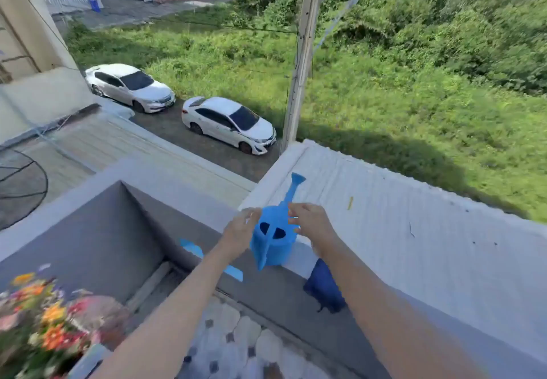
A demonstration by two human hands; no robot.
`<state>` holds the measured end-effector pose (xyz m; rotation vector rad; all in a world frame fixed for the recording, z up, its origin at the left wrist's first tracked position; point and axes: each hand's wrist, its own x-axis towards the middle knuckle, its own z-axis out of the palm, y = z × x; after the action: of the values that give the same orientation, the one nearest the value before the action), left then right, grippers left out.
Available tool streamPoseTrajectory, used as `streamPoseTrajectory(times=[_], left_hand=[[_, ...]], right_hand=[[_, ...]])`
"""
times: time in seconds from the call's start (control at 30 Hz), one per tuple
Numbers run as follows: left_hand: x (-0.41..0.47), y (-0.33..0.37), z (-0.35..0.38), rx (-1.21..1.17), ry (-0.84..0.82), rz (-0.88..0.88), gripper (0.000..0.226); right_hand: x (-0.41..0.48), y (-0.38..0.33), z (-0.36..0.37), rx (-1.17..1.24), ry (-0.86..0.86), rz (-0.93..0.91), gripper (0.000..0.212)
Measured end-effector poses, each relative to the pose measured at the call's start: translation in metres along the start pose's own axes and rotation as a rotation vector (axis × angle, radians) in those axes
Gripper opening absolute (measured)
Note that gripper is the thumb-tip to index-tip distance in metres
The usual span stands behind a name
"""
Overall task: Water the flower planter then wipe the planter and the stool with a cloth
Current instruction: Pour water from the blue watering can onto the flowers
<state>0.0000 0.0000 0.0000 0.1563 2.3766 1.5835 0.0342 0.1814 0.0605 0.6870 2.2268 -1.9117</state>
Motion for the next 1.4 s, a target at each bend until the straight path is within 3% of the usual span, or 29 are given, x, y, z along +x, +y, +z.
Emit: streamPoseTrajectory(times=[0.2,0.27,0.37,0.43,0.5,0.63,0.73,0.8,0.9,1.07,1.2,1.3,1.4], left_hand=[[0.034,-0.034,0.013,-0.073,0.058,-0.251,0.038],[0.044,-0.04,0.02,-0.167,0.049,-0.276,0.031],[0.043,-0.041,0.032,-0.248,0.037,-0.26,0.024],[0.039,-0.045,0.034,-0.28,0.084,-0.26,0.016],[0.031,-0.05,0.031,-0.29,0.133,-0.283,0.011],[0.004,-0.061,0.009,-0.357,0.259,-0.305,0.035],[-0.02,-0.073,-0.022,-0.407,0.425,-0.324,0.039],[-0.036,-0.076,-0.043,-0.417,0.521,-0.321,0.04],[-0.072,-0.069,-0.075,-0.488,0.696,-0.277,0.022],[-0.136,-0.07,-0.12,-0.471,0.852,-0.175,0.066],[-0.179,-0.071,-0.143,-0.529,0.898,-0.155,0.066],[-0.206,-0.063,-0.151,-0.593,0.916,-0.12,0.062],[-0.226,-0.055,-0.154,-0.616,0.928,-0.076,0.033]], right_hand=[[0.036,0.031,0.017,-0.01,-0.087,0.137,0.028],[0.05,0.03,0.023,0.008,-0.105,0.156,0.042],[0.062,0.032,0.032,0.083,-0.125,0.186,0.047],[0.067,0.031,0.043,0.074,-0.182,0.2,0.041],[0.066,0.024,0.056,-0.005,-0.24,0.17,0.021],[0.06,-0.007,0.089,-0.077,-0.385,0.107,0.01],[0.046,-0.036,0.121,-0.084,-0.514,0.107,0.019],[0.035,-0.05,0.14,-0.168,-0.598,0.042,0.028],[0.008,-0.068,0.177,-0.286,-0.725,-0.083,0.028],[-0.041,-0.093,0.229,-0.447,-0.855,-0.365,0.023],[-0.081,-0.105,0.259,-0.588,-0.882,-0.571,0.021],[-0.109,-0.113,0.277,-0.713,-0.913,-0.663,0.032],[-0.135,-0.121,0.291,-0.863,-0.924,-0.717,0.037]])
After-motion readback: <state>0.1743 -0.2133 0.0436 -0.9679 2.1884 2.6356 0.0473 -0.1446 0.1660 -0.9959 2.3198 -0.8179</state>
